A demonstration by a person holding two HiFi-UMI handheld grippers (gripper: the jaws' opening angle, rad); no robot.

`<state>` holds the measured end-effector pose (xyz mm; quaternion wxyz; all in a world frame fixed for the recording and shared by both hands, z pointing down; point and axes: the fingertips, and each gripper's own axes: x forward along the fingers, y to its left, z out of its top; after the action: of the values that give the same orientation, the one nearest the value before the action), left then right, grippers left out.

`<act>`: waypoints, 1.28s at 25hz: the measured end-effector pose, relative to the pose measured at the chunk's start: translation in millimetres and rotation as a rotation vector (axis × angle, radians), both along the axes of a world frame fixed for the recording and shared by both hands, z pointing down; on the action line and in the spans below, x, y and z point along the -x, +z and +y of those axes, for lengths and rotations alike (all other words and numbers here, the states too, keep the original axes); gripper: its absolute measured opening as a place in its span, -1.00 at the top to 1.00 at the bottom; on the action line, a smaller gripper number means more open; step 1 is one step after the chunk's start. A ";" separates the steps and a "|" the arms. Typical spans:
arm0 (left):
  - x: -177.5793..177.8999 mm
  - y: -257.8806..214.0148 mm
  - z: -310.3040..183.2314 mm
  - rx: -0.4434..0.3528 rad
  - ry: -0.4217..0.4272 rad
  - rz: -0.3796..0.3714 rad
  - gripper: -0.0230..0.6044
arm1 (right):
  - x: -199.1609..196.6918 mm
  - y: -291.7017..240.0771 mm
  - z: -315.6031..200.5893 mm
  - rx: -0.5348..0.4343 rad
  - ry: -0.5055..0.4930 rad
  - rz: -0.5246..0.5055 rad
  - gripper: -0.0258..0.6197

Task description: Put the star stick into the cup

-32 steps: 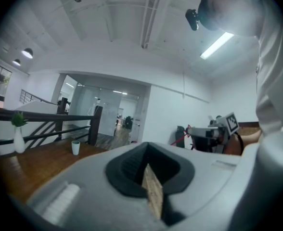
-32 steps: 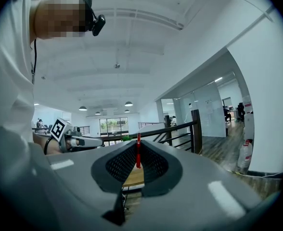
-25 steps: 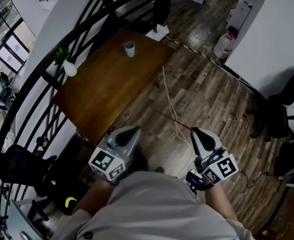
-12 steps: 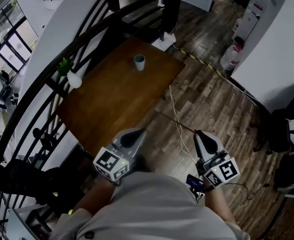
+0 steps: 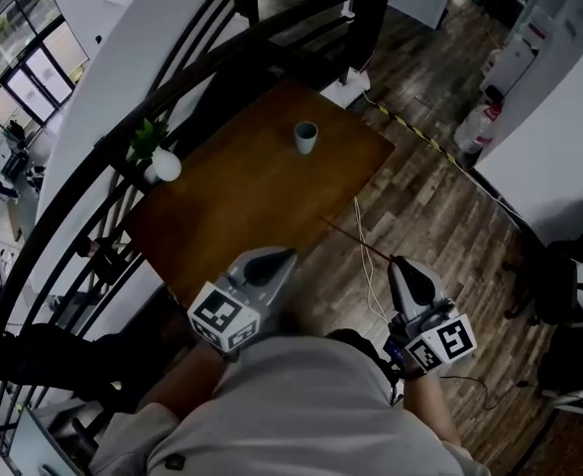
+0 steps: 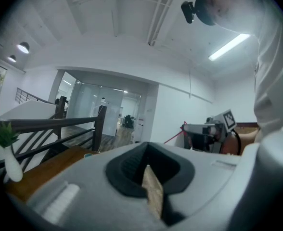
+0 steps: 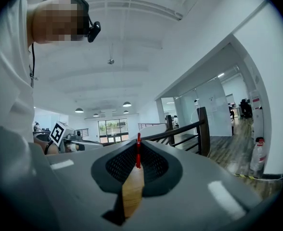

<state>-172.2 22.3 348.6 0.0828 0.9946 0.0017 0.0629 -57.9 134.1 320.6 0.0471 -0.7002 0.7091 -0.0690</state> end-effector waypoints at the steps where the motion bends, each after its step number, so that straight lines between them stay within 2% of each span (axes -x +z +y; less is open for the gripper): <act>1: -3.7 1.0 -5.0 -0.001 0.000 -0.002 0.92 | -4.2 -1.0 -5.9 -0.006 0.000 0.000 0.84; 8: -28.3 5.9 -29.1 0.003 -0.023 -0.008 0.92 | -29.6 -0.4 -36.7 -0.011 -0.029 -0.003 0.84; 14: -55.7 12.1 -47.2 0.005 -0.066 -0.018 0.92 | -67.9 3.9 -59.8 -0.014 -0.067 -0.012 0.84; 21: -112.4 10.8 -55.2 -0.004 -0.108 -0.016 0.92 | -126.4 3.6 -73.7 -0.017 -0.122 -0.005 0.84; 32: -213.1 14.4 -29.3 0.012 -0.161 0.001 0.92 | -222.1 12.0 -56.1 -0.001 -0.215 -0.015 0.84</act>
<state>40.9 -7.0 362.9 0.0934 0.9910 -0.0779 0.0555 164.2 78.0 332.6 0.0450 -0.6195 0.7798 -0.0783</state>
